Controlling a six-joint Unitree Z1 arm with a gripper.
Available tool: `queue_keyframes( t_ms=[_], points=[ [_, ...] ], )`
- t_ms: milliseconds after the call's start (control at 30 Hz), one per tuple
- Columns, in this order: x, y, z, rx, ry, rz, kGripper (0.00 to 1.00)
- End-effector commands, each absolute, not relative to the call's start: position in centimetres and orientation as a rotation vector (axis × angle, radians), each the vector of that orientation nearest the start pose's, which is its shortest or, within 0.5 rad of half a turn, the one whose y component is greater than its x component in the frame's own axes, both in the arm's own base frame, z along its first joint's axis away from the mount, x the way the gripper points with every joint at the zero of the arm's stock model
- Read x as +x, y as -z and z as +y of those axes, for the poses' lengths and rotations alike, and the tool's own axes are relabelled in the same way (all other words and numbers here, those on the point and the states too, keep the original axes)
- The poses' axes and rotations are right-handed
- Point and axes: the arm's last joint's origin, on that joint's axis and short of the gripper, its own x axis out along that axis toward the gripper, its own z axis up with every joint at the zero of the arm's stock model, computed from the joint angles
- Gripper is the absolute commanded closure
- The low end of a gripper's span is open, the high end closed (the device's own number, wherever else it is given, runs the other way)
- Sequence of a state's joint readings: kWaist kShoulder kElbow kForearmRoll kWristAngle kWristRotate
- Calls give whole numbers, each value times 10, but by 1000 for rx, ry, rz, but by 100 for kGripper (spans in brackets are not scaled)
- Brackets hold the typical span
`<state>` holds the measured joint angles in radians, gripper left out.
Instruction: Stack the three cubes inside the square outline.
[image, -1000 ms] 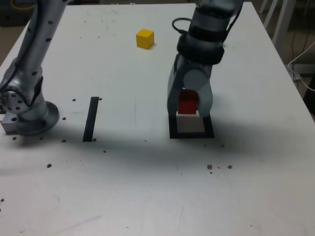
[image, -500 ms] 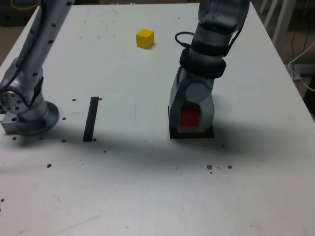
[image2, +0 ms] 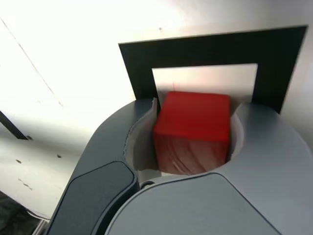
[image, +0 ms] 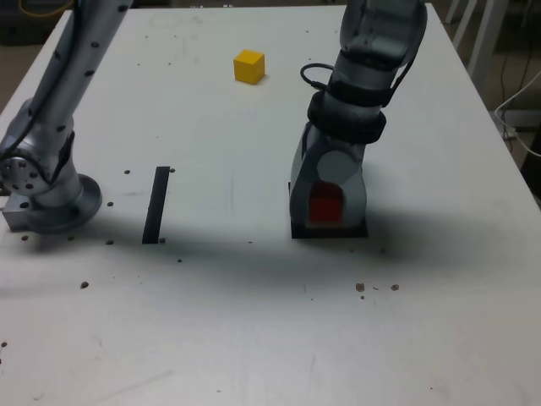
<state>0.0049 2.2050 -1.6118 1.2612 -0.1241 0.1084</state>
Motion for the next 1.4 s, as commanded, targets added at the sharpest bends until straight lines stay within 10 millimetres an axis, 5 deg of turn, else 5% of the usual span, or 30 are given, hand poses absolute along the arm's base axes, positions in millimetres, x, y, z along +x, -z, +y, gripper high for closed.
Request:
queue_keyframes(
  t_ms=[0, 267, 533, 1367],
  points=[
    [386, -197, -3, -42, 182, 1843, 8],
    [380, -206, 2, -32, 158, 1833, 2],
    [367, -239, 23, 3, 73, 1796, 1],
    [306, -284, 145, 112, 9, 1818, 1]
  ],
)
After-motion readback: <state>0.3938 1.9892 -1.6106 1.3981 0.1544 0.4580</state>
